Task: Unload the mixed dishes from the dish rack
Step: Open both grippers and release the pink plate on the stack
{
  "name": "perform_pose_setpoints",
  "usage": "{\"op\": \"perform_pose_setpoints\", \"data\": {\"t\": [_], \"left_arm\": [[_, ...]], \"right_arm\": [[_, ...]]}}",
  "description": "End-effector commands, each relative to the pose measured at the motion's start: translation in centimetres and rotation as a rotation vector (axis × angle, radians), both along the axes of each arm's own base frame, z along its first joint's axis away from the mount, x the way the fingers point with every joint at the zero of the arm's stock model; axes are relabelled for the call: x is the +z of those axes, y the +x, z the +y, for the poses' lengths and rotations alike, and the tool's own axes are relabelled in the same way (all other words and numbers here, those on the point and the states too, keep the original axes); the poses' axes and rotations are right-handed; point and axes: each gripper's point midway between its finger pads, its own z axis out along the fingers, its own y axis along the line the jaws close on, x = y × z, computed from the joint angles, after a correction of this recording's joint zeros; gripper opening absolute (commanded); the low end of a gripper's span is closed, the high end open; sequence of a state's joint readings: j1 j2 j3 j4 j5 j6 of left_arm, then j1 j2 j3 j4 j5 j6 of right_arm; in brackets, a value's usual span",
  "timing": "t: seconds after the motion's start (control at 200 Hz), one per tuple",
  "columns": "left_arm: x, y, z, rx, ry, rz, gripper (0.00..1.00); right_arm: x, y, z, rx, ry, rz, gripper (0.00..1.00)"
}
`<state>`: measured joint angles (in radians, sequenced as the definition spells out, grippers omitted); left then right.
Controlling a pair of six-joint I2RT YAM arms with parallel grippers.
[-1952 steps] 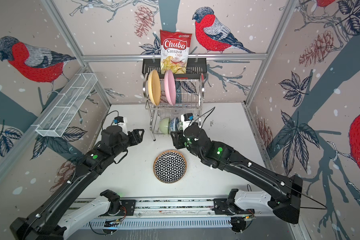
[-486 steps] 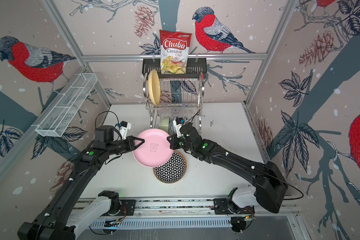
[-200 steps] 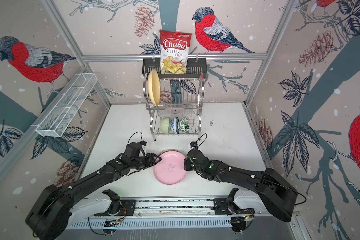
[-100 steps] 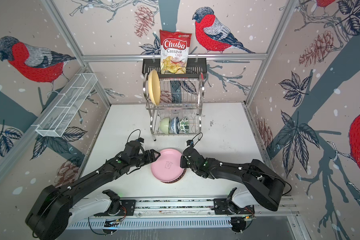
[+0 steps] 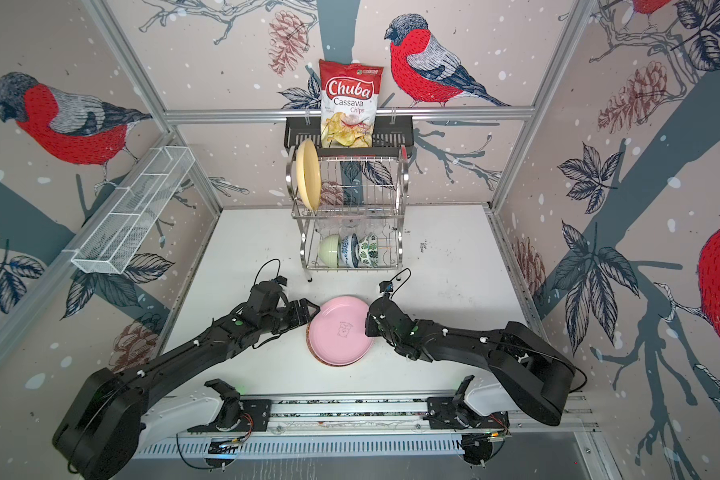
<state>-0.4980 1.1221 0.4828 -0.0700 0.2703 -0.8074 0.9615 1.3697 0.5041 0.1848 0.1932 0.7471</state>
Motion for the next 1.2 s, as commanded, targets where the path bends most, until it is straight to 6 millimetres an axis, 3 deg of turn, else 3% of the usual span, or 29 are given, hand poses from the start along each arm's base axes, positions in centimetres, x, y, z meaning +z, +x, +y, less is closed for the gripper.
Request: {"op": "perform_pose_setpoints", "data": {"t": [0.0,0.175,0.33,0.59,0.63,0.71,0.815,1.196], "left_arm": [[0.5,0.4,-0.4,-0.025,-0.039,-0.007,0.78],[0.4,0.6,0.0,-0.018,-0.055,0.01,0.78],[0.6,1.0,0.3,-0.013,-0.053,0.0,0.78],[1.0,1.4,0.9,0.012,-0.048,-0.018,0.78],[0.8,1.3,0.9,0.015,-0.053,-0.014,0.78],[0.5,1.0,0.9,0.011,-0.06,-0.009,0.78],[0.2,0.8,1.3,0.026,-0.054,-0.004,0.78],[0.9,0.9,1.1,0.013,-0.055,-0.013,0.77]], "right_arm": [[0.5,0.1,0.7,-0.013,0.047,-0.011,0.18],[0.6,0.1,0.8,-0.017,0.041,-0.013,0.23],[1.1,0.5,0.2,-0.031,0.001,-0.028,0.45],[2.9,1.4,-2.4,-0.103,-0.045,-0.074,0.5],[2.7,1.3,-2.7,-0.113,-0.05,-0.069,0.45],[2.1,1.1,-3.1,-0.122,-0.058,-0.058,0.23],[1.3,0.7,-3.3,-0.126,-0.047,-0.034,0.1],[-0.3,0.4,-1.0,-0.068,-0.064,0.006,0.04]]}}
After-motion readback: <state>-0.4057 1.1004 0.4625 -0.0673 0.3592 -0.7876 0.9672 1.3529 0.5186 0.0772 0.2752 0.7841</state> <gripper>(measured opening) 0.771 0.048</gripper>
